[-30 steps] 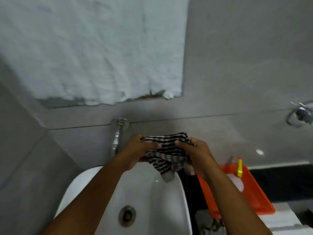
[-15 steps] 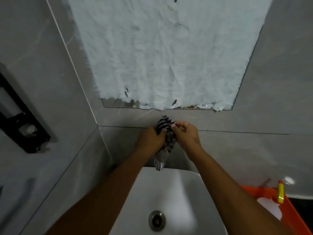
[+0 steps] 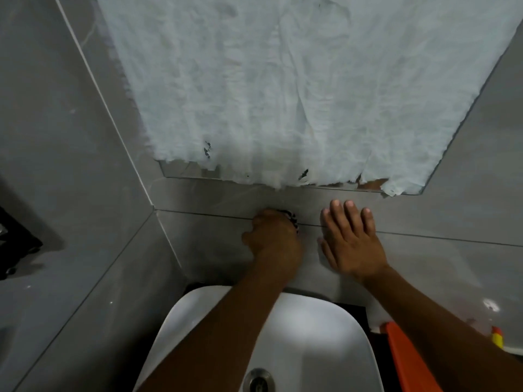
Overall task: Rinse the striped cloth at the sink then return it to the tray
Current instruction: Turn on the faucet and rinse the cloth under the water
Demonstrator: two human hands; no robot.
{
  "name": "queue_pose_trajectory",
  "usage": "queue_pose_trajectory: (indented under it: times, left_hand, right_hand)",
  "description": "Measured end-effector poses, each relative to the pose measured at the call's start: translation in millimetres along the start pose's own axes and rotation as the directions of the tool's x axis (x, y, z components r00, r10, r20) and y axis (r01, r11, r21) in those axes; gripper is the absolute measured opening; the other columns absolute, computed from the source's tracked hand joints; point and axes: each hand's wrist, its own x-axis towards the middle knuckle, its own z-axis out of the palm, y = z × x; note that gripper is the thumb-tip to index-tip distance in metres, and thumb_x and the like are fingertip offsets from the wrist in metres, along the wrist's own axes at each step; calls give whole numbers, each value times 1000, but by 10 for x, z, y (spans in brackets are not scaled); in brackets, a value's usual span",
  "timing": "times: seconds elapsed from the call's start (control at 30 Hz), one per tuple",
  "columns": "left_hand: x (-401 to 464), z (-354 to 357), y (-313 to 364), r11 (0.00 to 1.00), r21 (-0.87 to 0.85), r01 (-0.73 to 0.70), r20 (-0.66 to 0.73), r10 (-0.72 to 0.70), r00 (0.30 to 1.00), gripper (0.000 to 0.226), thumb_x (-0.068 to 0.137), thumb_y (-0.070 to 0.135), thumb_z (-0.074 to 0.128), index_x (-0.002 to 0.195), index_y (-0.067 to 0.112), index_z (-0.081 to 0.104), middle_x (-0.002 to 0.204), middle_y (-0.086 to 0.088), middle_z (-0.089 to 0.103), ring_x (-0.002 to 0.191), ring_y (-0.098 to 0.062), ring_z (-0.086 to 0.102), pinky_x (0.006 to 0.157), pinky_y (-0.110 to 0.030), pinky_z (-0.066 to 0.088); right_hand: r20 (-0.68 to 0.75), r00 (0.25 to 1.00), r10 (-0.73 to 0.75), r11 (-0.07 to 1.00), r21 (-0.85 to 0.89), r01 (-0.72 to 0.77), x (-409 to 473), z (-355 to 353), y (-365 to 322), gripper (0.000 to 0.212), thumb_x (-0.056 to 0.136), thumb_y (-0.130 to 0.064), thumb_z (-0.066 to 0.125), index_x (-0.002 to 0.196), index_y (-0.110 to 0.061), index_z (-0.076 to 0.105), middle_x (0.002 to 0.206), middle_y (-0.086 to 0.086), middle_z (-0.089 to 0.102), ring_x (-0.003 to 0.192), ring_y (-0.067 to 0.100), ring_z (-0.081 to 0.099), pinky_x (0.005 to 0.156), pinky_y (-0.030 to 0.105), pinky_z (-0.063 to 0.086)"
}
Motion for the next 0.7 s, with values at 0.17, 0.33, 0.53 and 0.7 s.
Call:
queue_pose_trajectory:
  times: [0.17,0.33,0.53,0.7]
  left_hand:
    - [118,-161,-364,293,-831,472,524,130,842,22,91,20,62,95,1,72,102,-20,73,87,-27,69,81,-34,55]
    - [23,-89,-253,598,-753,275,311,-45,949,40,89,23,62,121,0,61,119,-20,69,98,-31,69,77,-32,53]
    - [-548,141,-385,819,-570,-65,-132,-13,991,46,92,36,58,127,10,42,112,-3,65,98,-20,66,82,-31,54]
    - [-951,470,-767,134,-971,198,210,77,975,19,90,0,61,108,-7,61,76,-9,68,57,-12,64,48,-20,49]
  right_hand:
    - [-44,999,6,1000,22,-5,6,71,-21,78,88,-43,55,154,-11,26,168,9,3,155,30,3,124,49,3]
    - [-3,1000,23,999,26,-23,46,15,-19,78,88,-42,55,154,-12,25,168,6,-6,155,27,-5,124,48,-1]
    - [47,998,35,999,11,-36,70,-49,-23,80,90,-42,54,155,-12,19,162,12,15,154,27,-10,123,48,0]
    - [71,996,53,998,15,-54,70,-44,-35,85,87,-41,58,155,-12,16,158,12,21,151,31,1,122,49,-2]
